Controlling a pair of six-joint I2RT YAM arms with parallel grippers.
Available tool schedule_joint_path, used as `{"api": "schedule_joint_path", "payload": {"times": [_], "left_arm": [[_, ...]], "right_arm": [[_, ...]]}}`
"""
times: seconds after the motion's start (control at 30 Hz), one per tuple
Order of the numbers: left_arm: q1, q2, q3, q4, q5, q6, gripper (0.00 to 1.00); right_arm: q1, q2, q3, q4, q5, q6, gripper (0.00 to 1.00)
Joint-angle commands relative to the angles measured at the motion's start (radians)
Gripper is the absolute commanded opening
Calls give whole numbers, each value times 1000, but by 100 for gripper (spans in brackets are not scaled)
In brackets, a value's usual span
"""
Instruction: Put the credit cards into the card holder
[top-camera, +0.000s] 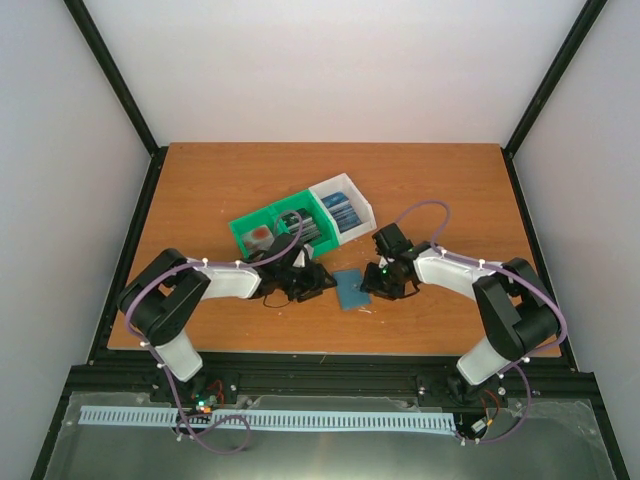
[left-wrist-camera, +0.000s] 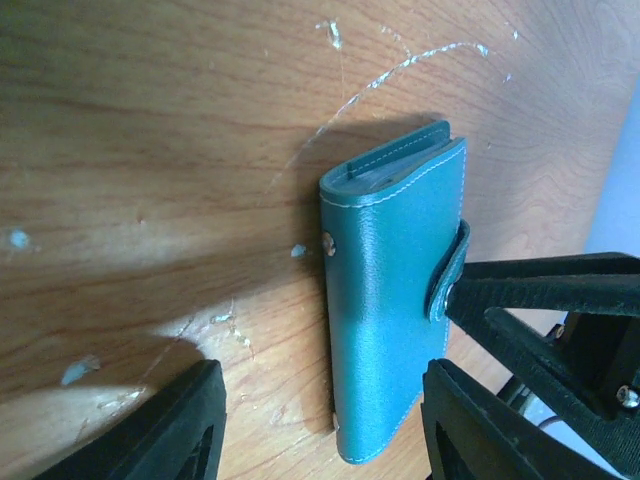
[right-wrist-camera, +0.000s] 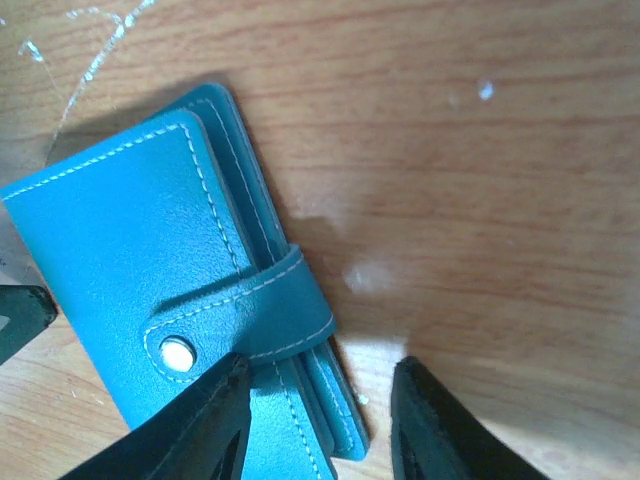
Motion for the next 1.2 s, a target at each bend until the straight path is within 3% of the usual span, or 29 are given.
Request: {"api": "schedule_joint_path", "payload": {"times": [0.0,0.4,0.77,1.03,1.17], "left_arm": [[-5,28,-28,122,38,-87,55],[-18,88,-13,239,78,-107,43],[-17,95,-2,312,114,-86,33],[-43,54,36,184,61,14,7],[-61,24,57,117,18,56,1]], "right_arm": [[20,21,-8,-36,-54,4,38],[23,56,-61,131,-227,84,32],[23,52,-70,157,-211,45,32],[23,13,-31,102,-130,3,34],[24,-66,7,7,-37,-14,39]]}}
